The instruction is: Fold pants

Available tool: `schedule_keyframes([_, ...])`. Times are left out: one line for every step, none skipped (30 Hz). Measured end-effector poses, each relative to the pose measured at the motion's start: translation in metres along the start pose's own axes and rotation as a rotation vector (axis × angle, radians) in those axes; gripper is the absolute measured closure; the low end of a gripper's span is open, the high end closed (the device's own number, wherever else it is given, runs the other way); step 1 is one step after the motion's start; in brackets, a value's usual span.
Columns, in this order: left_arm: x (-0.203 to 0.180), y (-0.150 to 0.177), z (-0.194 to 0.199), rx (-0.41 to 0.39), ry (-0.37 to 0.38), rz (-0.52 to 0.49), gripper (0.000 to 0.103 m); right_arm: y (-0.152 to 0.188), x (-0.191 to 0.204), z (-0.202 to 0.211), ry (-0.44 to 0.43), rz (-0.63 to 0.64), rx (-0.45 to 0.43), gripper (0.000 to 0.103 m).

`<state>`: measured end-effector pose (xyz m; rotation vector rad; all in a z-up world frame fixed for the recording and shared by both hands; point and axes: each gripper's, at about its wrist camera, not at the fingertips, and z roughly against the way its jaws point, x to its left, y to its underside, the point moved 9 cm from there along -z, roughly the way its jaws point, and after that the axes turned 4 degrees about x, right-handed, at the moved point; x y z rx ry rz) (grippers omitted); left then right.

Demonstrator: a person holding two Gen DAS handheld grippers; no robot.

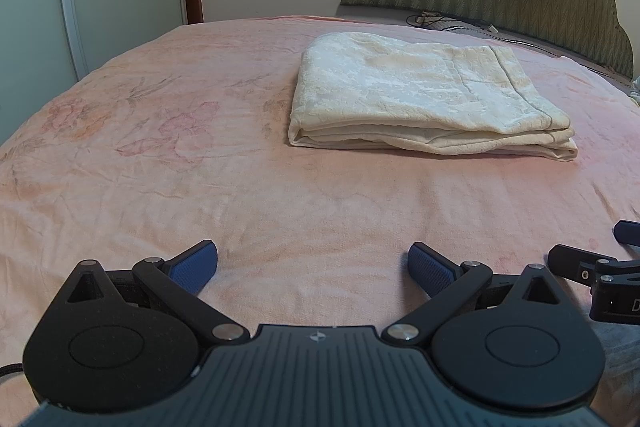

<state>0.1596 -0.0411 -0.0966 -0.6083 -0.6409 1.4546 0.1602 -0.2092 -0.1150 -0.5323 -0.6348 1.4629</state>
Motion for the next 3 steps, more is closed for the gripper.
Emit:
schedule_keyframes([0.0000,-0.0002,0.0001,0.000,0.001,0.002,0.000,0.0000,0.0002,0.0000,0.000,0.000,0.000,0.000])
schedule_keyframes([-0.0001,-0.0002,0.0001,0.000,0.001,0.001,0.000,0.0000,-0.0002,0.0001,0.000,0.000,0.000,0.000])
schedule_keyframes([-0.0004,-0.0003,0.0002,0.000,0.000,0.001,0.000,0.0001,-0.0002,0.0001,0.000,0.000,0.000,0.000])
